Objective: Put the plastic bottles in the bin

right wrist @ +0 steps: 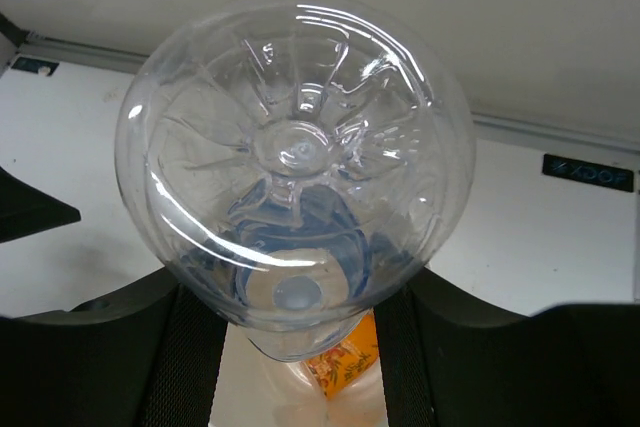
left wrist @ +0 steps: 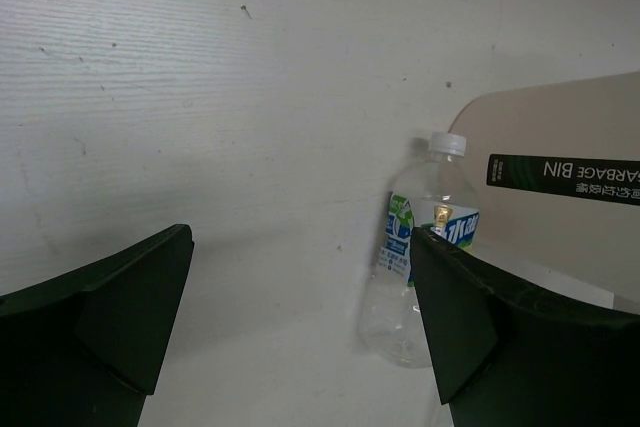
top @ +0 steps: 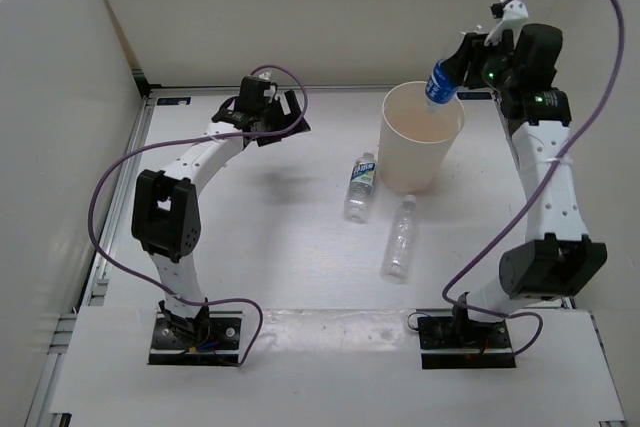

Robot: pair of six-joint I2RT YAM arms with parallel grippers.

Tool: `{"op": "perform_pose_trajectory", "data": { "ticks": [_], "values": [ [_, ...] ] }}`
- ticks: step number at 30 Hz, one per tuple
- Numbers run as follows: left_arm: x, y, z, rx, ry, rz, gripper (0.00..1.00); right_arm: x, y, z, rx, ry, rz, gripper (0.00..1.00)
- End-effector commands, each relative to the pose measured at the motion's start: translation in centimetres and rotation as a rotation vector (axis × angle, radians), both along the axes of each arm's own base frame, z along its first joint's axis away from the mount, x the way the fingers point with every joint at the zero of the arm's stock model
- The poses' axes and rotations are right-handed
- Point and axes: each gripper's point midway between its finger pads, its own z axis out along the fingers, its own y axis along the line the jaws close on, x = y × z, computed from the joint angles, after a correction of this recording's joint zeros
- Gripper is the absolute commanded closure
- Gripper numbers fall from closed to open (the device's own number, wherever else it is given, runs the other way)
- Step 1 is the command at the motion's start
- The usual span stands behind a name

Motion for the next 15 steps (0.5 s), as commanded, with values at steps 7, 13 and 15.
{"op": "perform_pose_trajectory", "data": {
  "ticks": [7,13,15],
  "values": [
    [-2.6,-2.4,2.4,-0.075,0.027,-0.150,0.00,2.2,1.4,-3.4,0.048,0.071,0.038,0.46],
    [-3.8,-4.6,1.6,-0.102,0.051,-0.211,0.00,2.0,0.9,-3.6,0.063,0.094,-0.002,0.17],
    [-3.6,-5.3,2.2,-0.105,0.033,-0.229,0.00,2.0,0.6,-2.7,0.063,0.079,-0.030,0.10]
  ]
}}
